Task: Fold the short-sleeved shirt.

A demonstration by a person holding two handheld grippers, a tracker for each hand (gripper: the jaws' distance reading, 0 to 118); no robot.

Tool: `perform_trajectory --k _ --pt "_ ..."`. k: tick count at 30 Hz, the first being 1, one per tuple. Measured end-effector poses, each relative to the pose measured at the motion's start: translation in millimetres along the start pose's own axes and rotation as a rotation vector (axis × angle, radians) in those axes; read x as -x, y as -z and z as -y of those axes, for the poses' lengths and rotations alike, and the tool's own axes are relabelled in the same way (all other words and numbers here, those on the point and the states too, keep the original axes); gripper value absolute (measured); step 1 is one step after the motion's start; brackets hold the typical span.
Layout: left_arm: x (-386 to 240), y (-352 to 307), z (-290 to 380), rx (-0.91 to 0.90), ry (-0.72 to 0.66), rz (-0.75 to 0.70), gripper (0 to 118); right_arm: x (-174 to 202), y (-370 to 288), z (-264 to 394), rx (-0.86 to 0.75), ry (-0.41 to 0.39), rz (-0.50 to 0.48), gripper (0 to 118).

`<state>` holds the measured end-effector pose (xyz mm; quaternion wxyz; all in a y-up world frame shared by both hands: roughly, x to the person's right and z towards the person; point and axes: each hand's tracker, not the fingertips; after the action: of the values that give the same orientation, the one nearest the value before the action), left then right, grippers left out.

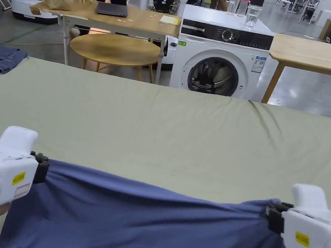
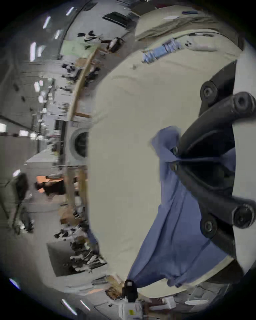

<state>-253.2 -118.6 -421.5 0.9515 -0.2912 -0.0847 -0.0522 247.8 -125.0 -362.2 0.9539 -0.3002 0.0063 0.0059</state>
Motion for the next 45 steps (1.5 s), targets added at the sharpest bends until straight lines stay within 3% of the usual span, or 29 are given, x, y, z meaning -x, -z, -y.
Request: perform_trajectory --k 3,6,12,17,18,19,20,21,22,23,26,28,29,30,31,32,35,39,40,42,43,44,45 --pt "0.5 -62.7 26.0 -0.042 0.003 0.012 0 7.7 -60.2 24.0 -0.076 -0.032 -0.007 1" --pt "7.3 -89.3 67.9 0.004 -0.007 0.013 0 12.8 -95.2 63.1 -0.072 -0.006 -0.026 1" --pt "15.2 -69.9 165.1 0.213 -0.077 -0.022 0 33.0 -82.1 162.2 0.087 0.012 0.000 1" --pt "4.5 -56.5 177.1 0.111 -0.138 -0.120 3 33.5 -62.9 175.1 0.072 0.085 0.013 1" --pt "0.4 -61.4 170.1 0.088 -0.152 -0.139 18 34.4 -64.9 167.8 0.077 0.087 0.013 1" --pt "-2.5 -66.7 163.3 0.072 -0.160 -0.129 55 36.4 -69.3 160.0 0.090 0.085 0.011 7" --pt "-7.1 -74.5 154.0 0.037 -0.165 -0.101 84 39.8 -75.3 152.3 0.103 0.075 0.019 25" --pt "-11.9 -81.8 145.7 -0.012 -0.151 -0.078 103 44.5 -84.8 144.4 0.088 0.058 0.018 56" --pt "-19.6 -87.1 134.8 -0.049 -0.121 -0.064 111 50.8 -93.2 135.2 0.029 0.030 -0.003 88" --pt "-29.5 -86.7 120.3 -0.067 -0.075 -0.041 111 57.1 -101.3 122.9 -0.027 -0.001 -0.018 91" --pt "-52.0 -76.2 88.7 -0.123 -0.044 0.025 111 80.4 -103.5 89.5 -0.178 -0.042 0.001 91" --pt "-67.6 -68.3 71.5 -0.155 -0.042 0.047 110 93.0 -96.6 74.7 -0.252 -0.020 0.017 91" --pt "-78.4 -65.4 67.8 -0.163 -0.018 0.032 103 97.5 -94.2 69.9 -0.279 0.001 0.020 85" --pt "-84.8 -62.3 66.6 -0.188 0.020 0.007 79 100.5 -92.7 69.7 -0.329 0.017 0.026 64" --pt "-89.7 -59.3 65.7 -0.204 0.044 -0.006 19 103.7 -88.4 71.0 -0.360 0.006 0.074 8" --pt "-92.0 -53.0 67.5 -0.185 0.049 -0.020 0 108.0 -84.0 71.8 -0.367 -0.012 0.146 0" --pt "-85.6 -48.0 74.9 -0.139 -0.012 0.058 0 105.4 -75.2 75.9 -0.306 0.023 0.060 0" --pt "-56.2 -57.7 89.1 -0.138 -0.063 0.025 0 107.1 -70.9 84.6 -0.307 0.001 0.085 0" --pt "-37.8 -61.0 95.4 -0.133 -0.117 0.037 7 105.7 -70.0 85.8 -0.294 0.008 0.077 0" --pt "2.7 -68.5 114.8 -0.150 -0.250 0.136 63 104.8 -69.4 90.1 -0.285 0.024 0.066 0" --pt "19.6 -67.7 123.2 -0.126 -0.302 0.162 79 104.7 -67.9 91.6 -0.278 0.024 0.064 0" --pt "40.7 -63.7 136.0 -0.033 -0.357 0.190 79 105.5 -66.8 94.6 -0.268 0.025 0.060 0" --pt "55.7 -62.6 147.6 -0.006 -0.395 0.188 112 106.5 -66.0 97.4 -0.264 0.027 0.055 0"
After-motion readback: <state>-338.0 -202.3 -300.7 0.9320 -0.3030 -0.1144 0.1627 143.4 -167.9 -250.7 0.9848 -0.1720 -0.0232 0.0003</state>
